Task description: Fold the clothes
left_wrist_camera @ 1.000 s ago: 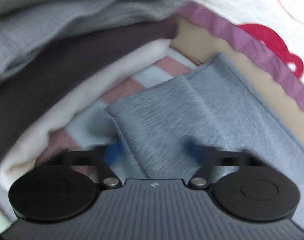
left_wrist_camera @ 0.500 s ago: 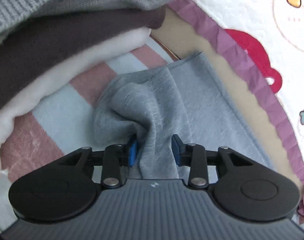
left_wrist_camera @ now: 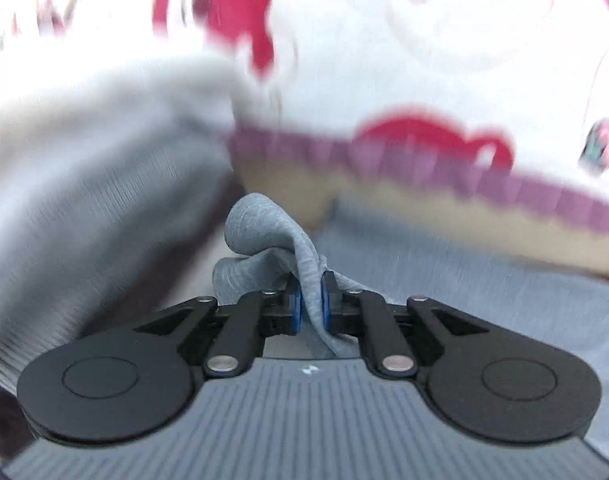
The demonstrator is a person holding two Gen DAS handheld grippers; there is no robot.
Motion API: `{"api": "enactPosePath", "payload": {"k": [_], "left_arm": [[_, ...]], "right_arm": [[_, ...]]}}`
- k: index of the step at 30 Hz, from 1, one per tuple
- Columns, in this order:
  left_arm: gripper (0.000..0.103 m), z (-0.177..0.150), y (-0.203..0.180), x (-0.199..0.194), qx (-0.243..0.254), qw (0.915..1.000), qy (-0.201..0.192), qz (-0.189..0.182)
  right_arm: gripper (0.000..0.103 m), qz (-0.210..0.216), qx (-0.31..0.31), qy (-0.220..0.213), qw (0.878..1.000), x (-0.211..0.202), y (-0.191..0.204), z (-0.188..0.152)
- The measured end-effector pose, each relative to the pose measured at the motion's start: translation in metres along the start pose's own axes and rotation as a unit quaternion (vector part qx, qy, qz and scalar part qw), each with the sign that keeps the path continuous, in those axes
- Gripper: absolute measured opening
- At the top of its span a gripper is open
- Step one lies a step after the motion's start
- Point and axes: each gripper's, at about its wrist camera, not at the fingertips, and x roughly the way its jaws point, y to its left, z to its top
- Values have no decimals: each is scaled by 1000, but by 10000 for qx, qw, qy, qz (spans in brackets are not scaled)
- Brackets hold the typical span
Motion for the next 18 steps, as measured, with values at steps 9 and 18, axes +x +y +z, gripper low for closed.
{"api": "enactPosePath", "payload": {"k": [9, 18], "left_arm": [[10, -53, 75, -105, -928, 9893, 1122, 26], [10, -84, 75, -109, -466, 9790, 1970, 237]], "right_arm": [[38, 73, -1102, 761, 9910, -96, -22, 48], [25, -559, -770, 1435, 9851, -61, -109, -51]]}}
